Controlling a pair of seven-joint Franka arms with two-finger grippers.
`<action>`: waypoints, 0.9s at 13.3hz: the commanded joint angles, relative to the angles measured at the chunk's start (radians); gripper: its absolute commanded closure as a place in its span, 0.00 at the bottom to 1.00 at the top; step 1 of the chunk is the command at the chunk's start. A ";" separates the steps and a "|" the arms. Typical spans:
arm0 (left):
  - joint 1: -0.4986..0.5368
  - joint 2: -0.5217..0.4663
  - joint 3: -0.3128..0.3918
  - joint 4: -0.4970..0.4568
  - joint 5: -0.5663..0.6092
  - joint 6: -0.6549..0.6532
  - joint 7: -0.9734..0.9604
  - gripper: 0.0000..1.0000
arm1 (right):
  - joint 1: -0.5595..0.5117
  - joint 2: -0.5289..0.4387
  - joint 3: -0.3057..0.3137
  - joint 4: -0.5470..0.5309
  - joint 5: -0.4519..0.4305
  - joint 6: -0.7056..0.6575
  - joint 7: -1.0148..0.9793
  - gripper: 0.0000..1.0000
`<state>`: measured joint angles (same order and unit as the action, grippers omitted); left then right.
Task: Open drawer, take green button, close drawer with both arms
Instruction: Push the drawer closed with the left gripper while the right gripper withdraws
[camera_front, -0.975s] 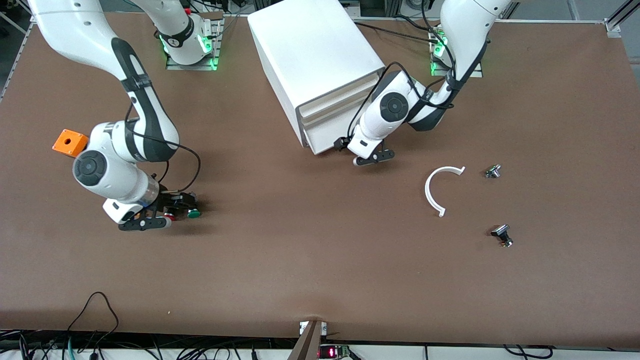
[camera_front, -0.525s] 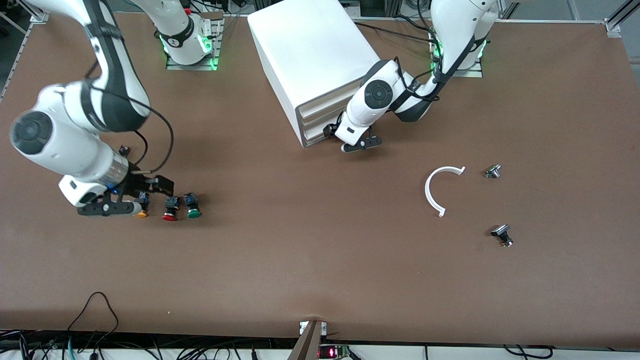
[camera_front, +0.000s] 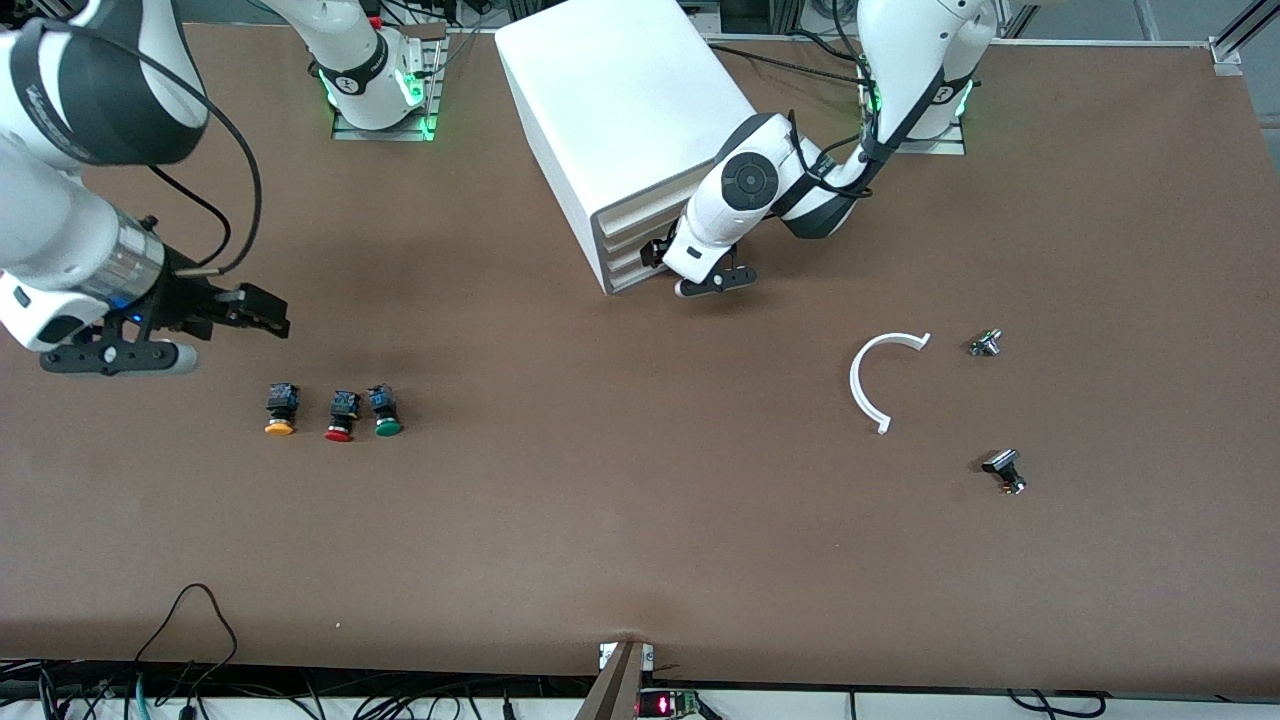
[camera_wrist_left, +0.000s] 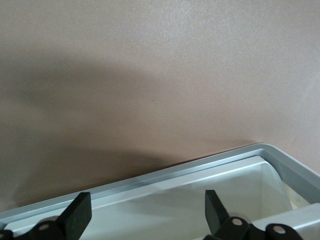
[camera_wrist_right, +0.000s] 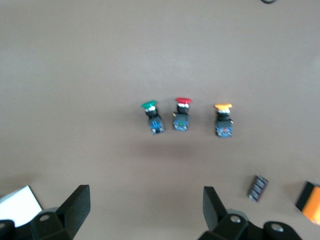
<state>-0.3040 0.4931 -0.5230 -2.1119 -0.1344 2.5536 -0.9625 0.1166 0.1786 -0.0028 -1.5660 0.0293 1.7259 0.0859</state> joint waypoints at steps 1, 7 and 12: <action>-0.015 -0.024 -0.005 -0.014 -0.001 -0.007 -0.025 0.00 | -0.024 -0.063 0.009 -0.006 -0.028 -0.061 0.001 0.00; 0.034 -0.099 0.007 -0.005 -0.001 -0.007 -0.035 0.00 | -0.124 -0.163 0.070 -0.045 -0.029 -0.106 0.018 0.00; 0.204 -0.226 0.009 0.015 0.006 -0.100 0.083 0.00 | -0.150 -0.186 0.099 -0.054 -0.058 -0.127 0.034 0.00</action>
<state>-0.1527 0.3455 -0.5112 -2.0931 -0.1332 2.5359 -0.9474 -0.0129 0.0147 0.0712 -1.5982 -0.0058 1.6156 0.0909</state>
